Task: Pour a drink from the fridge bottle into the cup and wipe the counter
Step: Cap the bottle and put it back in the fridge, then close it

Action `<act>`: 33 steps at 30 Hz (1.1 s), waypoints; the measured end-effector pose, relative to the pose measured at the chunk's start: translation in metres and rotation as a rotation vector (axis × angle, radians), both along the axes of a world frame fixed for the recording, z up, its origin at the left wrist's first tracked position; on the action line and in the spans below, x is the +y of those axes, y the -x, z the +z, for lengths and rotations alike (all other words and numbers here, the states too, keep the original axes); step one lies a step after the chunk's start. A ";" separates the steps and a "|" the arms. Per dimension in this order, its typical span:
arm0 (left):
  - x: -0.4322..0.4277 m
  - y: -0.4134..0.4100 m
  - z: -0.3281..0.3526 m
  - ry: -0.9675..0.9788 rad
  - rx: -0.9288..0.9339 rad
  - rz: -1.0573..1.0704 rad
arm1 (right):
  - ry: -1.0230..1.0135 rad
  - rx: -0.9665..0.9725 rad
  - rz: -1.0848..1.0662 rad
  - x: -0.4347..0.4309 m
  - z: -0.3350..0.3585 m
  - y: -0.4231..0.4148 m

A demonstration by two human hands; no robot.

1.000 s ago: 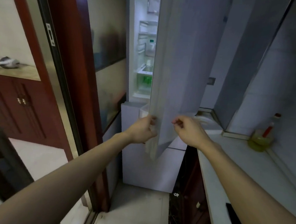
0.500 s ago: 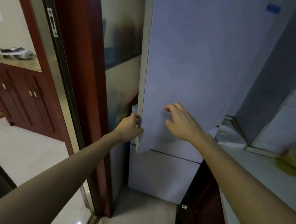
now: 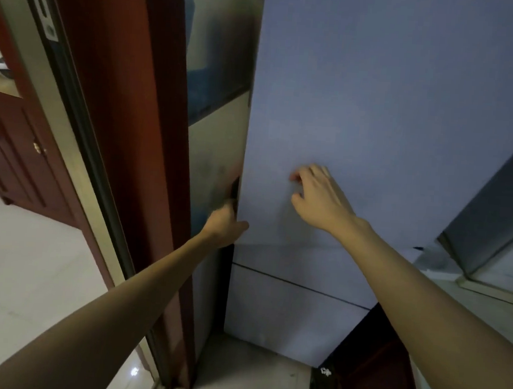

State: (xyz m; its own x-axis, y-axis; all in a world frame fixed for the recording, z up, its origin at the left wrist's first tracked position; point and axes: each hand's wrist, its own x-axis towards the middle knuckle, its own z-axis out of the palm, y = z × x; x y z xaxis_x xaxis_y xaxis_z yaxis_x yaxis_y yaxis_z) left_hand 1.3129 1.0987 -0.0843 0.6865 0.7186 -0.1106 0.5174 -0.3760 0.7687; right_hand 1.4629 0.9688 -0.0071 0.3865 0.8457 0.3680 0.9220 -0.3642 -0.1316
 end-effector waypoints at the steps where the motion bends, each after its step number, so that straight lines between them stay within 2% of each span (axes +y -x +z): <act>1: 0.007 -0.006 -0.002 0.020 -0.024 -0.007 | 0.009 0.007 -0.016 0.007 -0.001 -0.006; 6: 0.028 -0.035 0.003 0.046 -0.099 0.000 | 0.037 0.072 -0.065 0.033 -0.005 -0.043; 15: 0.048 -0.083 0.005 0.024 -0.180 0.102 | 0.008 0.024 -0.065 0.069 -0.009 -0.083; 22: 0.056 -0.119 0.015 -0.020 -0.114 0.141 | 0.049 -0.022 -0.080 0.090 -0.019 -0.117; 26: 0.058 -0.135 0.015 -0.158 -0.052 0.084 | 0.023 -0.152 -0.008 0.084 -0.035 -0.125; 29: 0.056 -0.146 0.018 -0.325 0.074 -0.051 | -0.003 -0.129 0.042 0.074 -0.042 -0.135; 33: 0.061 -0.167 0.020 -0.529 0.203 -0.234 | -0.151 -0.068 0.045 0.047 -0.057 -0.158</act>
State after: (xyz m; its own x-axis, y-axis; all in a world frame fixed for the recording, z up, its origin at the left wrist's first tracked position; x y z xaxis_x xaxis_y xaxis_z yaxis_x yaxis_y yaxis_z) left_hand 1.4795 1.1602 -0.0644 0.8351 0.5449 0.0749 0.4918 -0.8007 0.3420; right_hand 1.6210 1.0163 -0.0643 0.3194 0.7947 0.5161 0.9456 -0.3031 -0.1185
